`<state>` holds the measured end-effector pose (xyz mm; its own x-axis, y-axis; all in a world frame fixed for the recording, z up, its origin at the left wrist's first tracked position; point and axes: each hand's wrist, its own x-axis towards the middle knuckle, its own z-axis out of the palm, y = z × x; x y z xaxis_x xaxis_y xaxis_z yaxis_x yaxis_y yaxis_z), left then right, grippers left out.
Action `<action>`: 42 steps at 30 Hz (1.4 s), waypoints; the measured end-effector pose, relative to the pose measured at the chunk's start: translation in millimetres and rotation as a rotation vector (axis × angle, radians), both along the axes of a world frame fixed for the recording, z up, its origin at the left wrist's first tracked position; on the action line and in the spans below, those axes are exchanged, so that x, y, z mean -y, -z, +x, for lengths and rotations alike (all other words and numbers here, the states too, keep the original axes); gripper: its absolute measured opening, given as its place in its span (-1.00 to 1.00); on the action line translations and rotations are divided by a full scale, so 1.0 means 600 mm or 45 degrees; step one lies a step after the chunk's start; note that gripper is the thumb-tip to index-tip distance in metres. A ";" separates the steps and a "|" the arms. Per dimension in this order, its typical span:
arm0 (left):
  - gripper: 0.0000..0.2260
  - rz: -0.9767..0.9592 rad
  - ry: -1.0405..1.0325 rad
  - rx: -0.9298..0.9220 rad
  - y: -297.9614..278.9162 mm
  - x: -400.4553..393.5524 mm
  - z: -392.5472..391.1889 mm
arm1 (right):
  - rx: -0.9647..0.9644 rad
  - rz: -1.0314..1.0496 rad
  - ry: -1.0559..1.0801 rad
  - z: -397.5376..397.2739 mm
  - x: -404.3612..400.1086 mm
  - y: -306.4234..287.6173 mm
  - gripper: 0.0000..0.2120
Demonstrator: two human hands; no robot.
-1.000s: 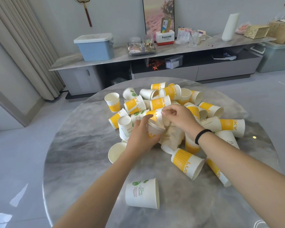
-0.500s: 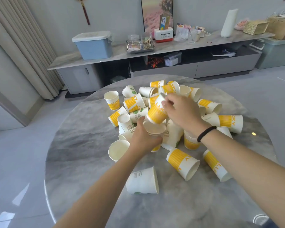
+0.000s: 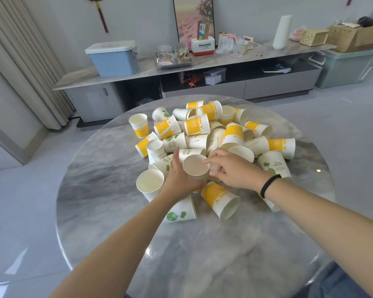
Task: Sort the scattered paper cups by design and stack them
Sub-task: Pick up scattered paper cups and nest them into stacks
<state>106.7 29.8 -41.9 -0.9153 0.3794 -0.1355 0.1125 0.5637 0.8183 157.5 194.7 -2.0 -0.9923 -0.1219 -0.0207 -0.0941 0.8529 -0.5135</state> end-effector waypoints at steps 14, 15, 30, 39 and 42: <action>-0.41 -0.759 0.861 -1.035 -0.016 -0.022 0.051 | 0.620 -0.296 0.395 0.065 -0.013 0.038 -0.69; -0.41 -0.748 0.871 -1.035 -0.012 -0.030 0.054 | 0.652 -0.355 0.414 0.066 -0.022 0.029 -0.70; -0.14 0.258 -0.151 -0.482 -0.069 -0.038 0.038 | 0.134 0.522 0.279 0.008 -0.104 0.022 -0.72; -0.52 -0.258 -0.157 -0.507 -0.018 -0.007 0.012 | -0.332 0.585 0.346 0.019 -0.077 -0.032 -0.69; -0.45 -0.230 -0.081 -0.447 -0.016 -0.005 0.011 | -0.737 0.428 0.401 0.012 -0.049 -0.056 -0.75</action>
